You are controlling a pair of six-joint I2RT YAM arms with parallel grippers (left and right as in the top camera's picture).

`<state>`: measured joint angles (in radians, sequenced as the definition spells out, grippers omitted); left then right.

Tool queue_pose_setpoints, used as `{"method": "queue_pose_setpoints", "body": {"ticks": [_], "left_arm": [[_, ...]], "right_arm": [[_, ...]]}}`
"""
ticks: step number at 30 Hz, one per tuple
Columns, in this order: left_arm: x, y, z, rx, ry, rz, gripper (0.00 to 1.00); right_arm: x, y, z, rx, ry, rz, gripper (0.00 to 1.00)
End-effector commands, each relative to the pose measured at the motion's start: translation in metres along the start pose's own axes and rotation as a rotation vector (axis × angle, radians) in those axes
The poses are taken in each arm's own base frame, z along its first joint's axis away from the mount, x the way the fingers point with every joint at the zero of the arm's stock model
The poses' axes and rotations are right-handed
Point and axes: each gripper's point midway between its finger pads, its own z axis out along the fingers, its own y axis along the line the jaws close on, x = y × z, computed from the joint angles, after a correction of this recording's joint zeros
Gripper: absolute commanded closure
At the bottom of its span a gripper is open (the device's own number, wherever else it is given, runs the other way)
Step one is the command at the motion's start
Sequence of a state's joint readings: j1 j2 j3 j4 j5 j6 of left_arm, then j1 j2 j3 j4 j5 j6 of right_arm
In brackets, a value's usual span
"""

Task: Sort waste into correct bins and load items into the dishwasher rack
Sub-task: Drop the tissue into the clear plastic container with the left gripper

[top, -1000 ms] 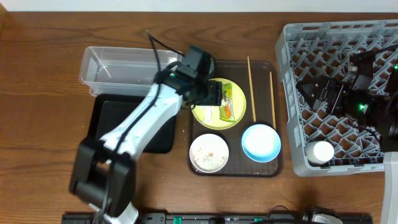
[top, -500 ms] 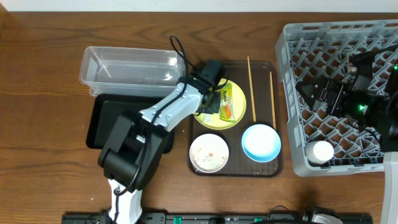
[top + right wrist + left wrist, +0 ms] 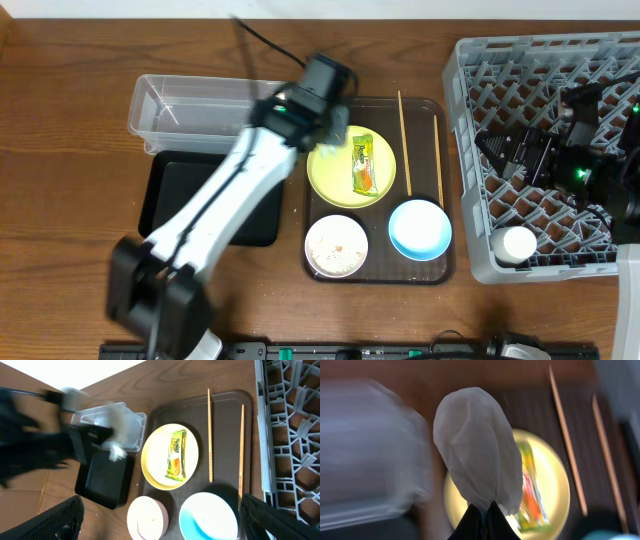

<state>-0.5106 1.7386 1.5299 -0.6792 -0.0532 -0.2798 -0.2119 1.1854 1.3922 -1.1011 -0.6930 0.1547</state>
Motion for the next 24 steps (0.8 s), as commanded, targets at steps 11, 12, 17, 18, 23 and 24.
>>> {"method": "queue_pose_setpoints", "body": {"ticks": [11, 12, 17, 18, 23, 24], "left_arm": [[0.001, 0.145, 0.041, -0.307, 0.077, -0.157, 0.16], [-0.002, 0.144, 0.038, -0.297, 0.068, -0.162, 0.16], [-0.031, 0.092, 0.004, -0.057, -0.005, -0.155, 0.16], [-0.032, 0.078, -0.002, -0.008, -0.008, -0.144, 0.18], [0.003, 0.015, 0.0, 0.113, 0.097, -0.044, 0.23], [0.014, 0.005, 0.006, 0.12, 0.125, -0.02, 0.23]], "right_arm": [[-0.002, 0.002, -0.002, -0.013, -0.007, -0.011, 0.04], [-0.002, 0.002, -0.002, -0.013, -0.006, -0.011, 0.04], [0.0, 0.002, -0.002, -0.012, 0.0, -0.006, 0.04], [0.001, 0.001, -0.002, -0.011, 0.003, -0.003, 0.04], [0.005, 0.0, -0.002, -0.005, 0.019, 0.01, 0.04], [0.006, 0.0, -0.002, -0.005, 0.022, 0.013, 0.04]]}}
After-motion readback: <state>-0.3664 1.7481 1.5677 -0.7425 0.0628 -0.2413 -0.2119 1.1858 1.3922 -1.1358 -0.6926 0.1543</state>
